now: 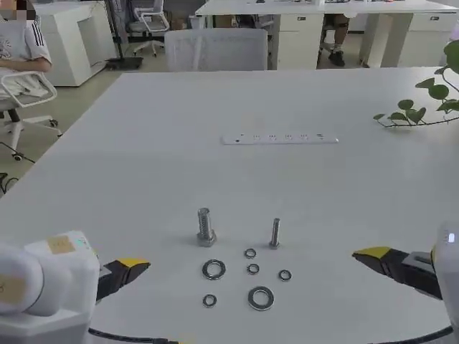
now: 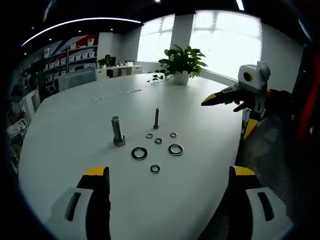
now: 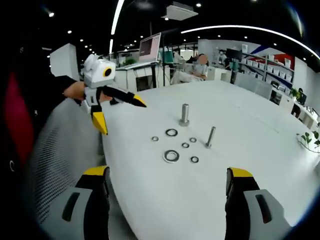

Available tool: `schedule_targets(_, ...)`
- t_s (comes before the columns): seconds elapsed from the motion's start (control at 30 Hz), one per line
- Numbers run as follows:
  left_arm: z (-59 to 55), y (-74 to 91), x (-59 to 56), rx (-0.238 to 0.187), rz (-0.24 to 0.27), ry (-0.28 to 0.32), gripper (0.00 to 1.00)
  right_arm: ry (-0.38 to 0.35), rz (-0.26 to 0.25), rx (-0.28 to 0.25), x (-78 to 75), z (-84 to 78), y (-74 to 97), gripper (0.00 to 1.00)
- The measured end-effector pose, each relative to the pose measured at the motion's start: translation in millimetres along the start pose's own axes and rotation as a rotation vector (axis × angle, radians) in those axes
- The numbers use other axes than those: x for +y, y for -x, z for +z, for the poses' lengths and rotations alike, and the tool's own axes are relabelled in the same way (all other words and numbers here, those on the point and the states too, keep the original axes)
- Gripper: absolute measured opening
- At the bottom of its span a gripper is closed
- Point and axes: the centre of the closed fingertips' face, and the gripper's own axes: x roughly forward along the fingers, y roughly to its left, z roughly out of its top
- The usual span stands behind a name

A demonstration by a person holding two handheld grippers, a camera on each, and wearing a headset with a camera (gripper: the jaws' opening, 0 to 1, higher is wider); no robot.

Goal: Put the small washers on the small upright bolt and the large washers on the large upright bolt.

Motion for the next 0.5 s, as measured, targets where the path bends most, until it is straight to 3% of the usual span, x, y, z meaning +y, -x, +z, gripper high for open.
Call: schedule_targets(0.5,1.9,0.0,-0.8,-0.006,0.001,0.002,1.00,0.004,0.003,0.001,0.1,1.2,-0.7,0.97)
